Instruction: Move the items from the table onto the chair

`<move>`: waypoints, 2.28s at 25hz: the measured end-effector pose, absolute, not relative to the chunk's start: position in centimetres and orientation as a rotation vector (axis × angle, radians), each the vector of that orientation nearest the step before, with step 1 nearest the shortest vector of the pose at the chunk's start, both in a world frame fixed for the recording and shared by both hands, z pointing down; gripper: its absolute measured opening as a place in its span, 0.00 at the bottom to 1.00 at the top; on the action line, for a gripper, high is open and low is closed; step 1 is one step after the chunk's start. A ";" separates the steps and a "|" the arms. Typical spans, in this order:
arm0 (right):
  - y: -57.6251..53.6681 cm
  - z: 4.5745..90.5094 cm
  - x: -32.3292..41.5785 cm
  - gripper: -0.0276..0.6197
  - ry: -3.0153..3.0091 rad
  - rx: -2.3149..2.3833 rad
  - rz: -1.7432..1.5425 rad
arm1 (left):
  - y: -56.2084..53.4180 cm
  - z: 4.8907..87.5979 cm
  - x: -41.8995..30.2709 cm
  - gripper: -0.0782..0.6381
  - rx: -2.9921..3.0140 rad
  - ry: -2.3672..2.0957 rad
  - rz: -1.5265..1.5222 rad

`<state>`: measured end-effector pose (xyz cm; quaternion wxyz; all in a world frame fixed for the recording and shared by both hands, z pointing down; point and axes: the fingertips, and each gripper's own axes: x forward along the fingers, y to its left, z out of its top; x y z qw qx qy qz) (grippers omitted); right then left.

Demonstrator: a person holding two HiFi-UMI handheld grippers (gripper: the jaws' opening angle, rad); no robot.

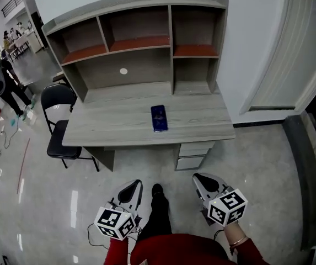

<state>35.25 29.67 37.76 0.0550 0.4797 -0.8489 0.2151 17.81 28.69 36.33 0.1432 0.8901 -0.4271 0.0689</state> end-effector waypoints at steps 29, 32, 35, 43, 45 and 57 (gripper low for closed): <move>-1.7 50.2 31.4 0.44 -2.275 1.032 1.239 | -2.8 50.3 23.5 0.33 1.977 -0.724 0.390; -2.4 51.6 30.9 0.48 -2.241 0.960 1.328 | -3.6 51.2 24.1 0.35 1.949 -0.686 0.420; -3.0 52.6 30.7 0.48 -2.204 0.956 1.337 | -4.2 51.8 24.5 0.35 1.939 -0.678 0.441; -3.5 54.1 30.6 0.45 -2.112 0.954 1.284 | -3.4 53.8 26.2 0.35 1.905 -0.668 0.554; -3.8 54.2 30.9 0.39 -2.074 0.991 1.266 | -3.3 53.9 26.9 0.33 1.870 -0.680 0.551; -3.6 54.8 31.8 0.25 -2.003 1.003 1.262 | -3.2 54.4 26.5 0.26 1.742 -0.730 0.457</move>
